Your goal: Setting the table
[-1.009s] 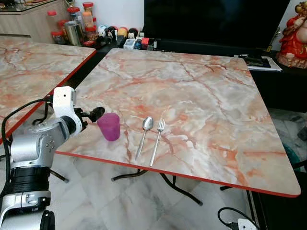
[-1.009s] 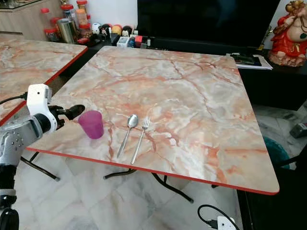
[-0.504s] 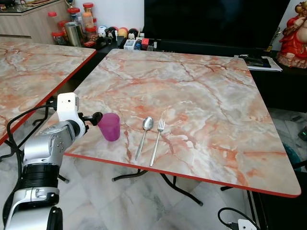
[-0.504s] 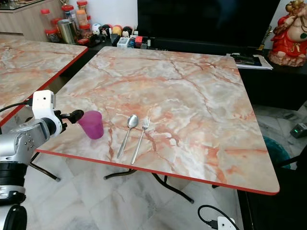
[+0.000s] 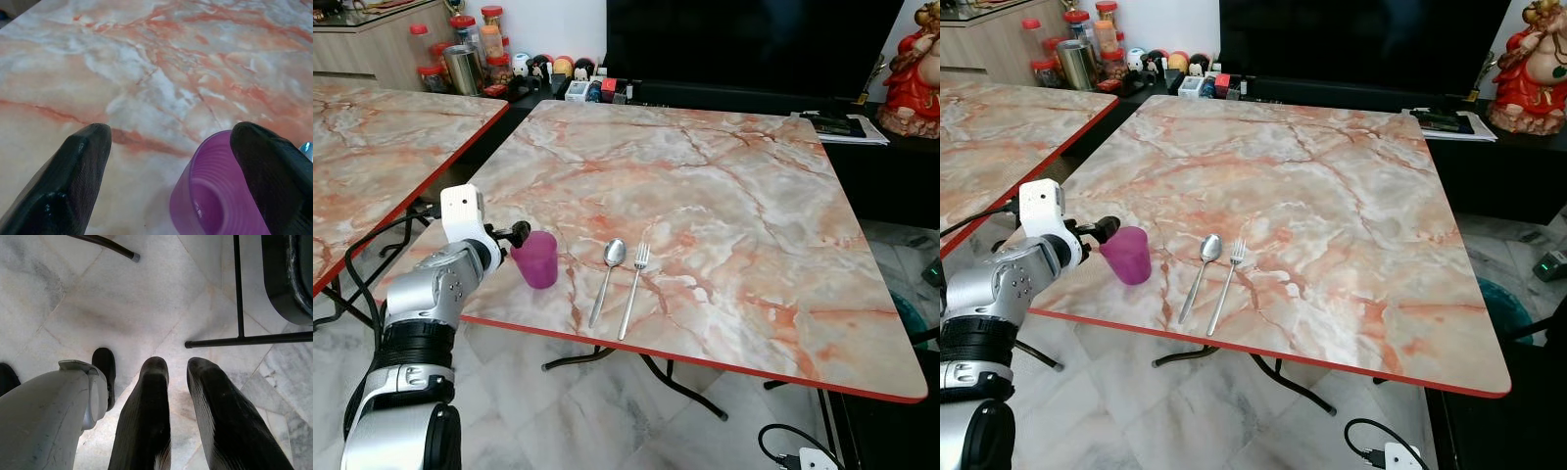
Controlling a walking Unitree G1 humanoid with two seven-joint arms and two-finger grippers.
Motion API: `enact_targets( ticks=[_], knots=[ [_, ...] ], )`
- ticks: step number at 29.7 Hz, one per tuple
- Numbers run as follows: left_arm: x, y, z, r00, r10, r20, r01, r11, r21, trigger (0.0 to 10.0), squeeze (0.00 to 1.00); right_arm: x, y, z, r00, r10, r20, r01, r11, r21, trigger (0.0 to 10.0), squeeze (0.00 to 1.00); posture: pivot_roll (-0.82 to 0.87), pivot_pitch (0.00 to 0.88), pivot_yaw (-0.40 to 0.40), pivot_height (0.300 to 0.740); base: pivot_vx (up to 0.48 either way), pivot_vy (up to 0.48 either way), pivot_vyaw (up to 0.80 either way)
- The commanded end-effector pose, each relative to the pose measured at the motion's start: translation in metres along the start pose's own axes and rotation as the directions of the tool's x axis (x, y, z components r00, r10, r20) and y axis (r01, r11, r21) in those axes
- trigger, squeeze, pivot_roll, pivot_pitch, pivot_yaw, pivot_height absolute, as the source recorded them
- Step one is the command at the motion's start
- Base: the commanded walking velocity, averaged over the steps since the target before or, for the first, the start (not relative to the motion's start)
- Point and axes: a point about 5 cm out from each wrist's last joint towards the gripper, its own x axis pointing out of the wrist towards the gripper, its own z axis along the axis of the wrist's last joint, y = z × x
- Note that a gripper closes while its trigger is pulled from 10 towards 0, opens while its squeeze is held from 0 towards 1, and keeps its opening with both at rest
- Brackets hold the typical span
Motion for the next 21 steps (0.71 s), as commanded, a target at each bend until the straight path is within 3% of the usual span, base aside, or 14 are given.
enact_targets(
  ticks=[1,19,20,21],
  knots=[
    [0.003,-0.001,0.006,1.000,0.009,0.008,-0.010,1.000,0.008,10.0,0.00,0.000,0.000,0.001,1.000,-0.006,0.006,0.006,1.000,0.021,10.0,0.00,0.04,0.000,-0.003,0.732,0.000,0.000,0.00],
    [0.008,0.004,-0.007,0.999,0.029,-0.040,-0.029,1.000,0.003,10.0,0.00,0.000,0.000,0.002,1.000,-0.005,0.007,0.005,1.000,0.019,10.0,0.00,0.04,0.000,-0.005,0.732,0.000,0.000,0.00],
    [0.009,0.004,-0.007,0.999,0.028,-0.039,-0.028,1.000,0.002,8.1,0.00,0.000,-0.001,0.002,1.000,-0.005,0.007,0.005,1.000,0.019,10.0,0.00,0.04,0.000,-0.005,0.732,0.000,0.000,0.00],
    [0.009,0.004,-0.007,0.999,0.028,-0.038,-0.028,1.000,0.001,4.7,0.00,0.000,-0.001,0.002,1.000,-0.006,0.007,0.005,1.000,0.019,10.0,0.00,0.04,0.000,-0.005,0.732,0.000,0.000,0.00]
  ],
)
